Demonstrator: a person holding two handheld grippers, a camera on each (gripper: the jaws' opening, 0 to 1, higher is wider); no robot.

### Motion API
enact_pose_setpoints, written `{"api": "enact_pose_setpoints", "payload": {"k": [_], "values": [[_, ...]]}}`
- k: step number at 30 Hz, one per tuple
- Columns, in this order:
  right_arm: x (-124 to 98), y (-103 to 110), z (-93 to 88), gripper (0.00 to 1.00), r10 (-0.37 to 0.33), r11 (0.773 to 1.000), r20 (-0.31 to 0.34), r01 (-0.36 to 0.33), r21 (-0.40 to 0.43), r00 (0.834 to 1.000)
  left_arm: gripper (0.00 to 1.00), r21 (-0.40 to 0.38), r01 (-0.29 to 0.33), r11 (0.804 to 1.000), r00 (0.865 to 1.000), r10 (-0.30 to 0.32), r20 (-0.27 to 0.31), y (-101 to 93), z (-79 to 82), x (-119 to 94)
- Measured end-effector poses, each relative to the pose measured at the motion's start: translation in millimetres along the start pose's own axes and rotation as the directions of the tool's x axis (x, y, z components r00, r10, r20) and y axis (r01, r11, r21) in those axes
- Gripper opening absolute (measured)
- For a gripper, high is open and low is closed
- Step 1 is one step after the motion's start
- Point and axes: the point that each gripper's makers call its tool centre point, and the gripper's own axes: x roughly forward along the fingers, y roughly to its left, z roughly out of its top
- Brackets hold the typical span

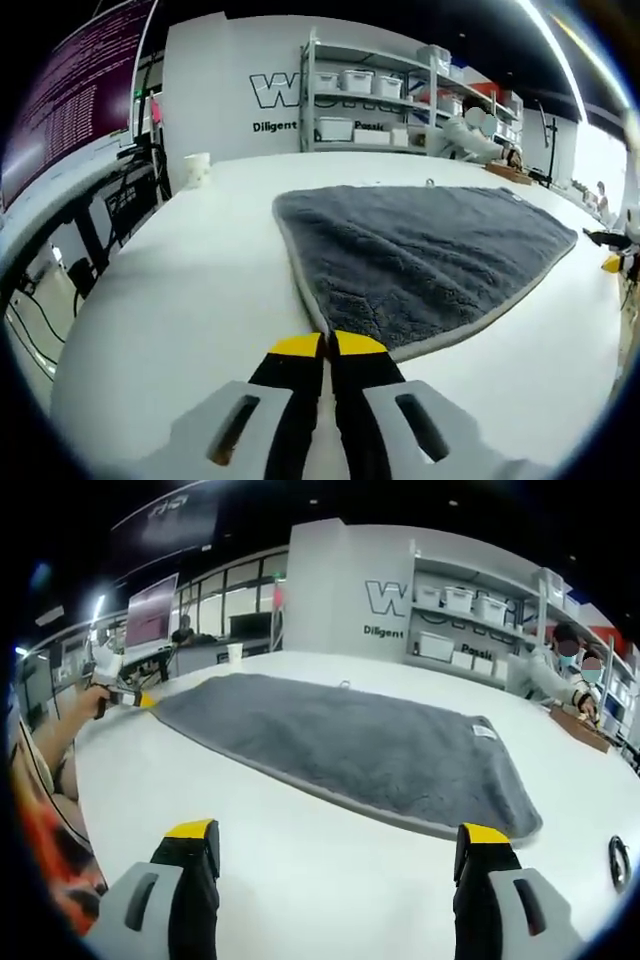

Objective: Open the folded towel by lifting each exposed corner and separating the folded layers until the towel lies flat within the target outline without major curled edges

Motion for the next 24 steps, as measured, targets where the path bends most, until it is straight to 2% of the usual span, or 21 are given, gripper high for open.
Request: {"api": "enact_pose_setpoints", "payload": {"k": [24], "values": [[0, 0, -1.4, 0.98, 0.004, 1.0, -0.008, -0.004, -0.012, 1.0, 0.02, -0.009, -0.019, 1.0, 0.999, 0.018, -0.039, 23.1, -9.5, -15]]}}
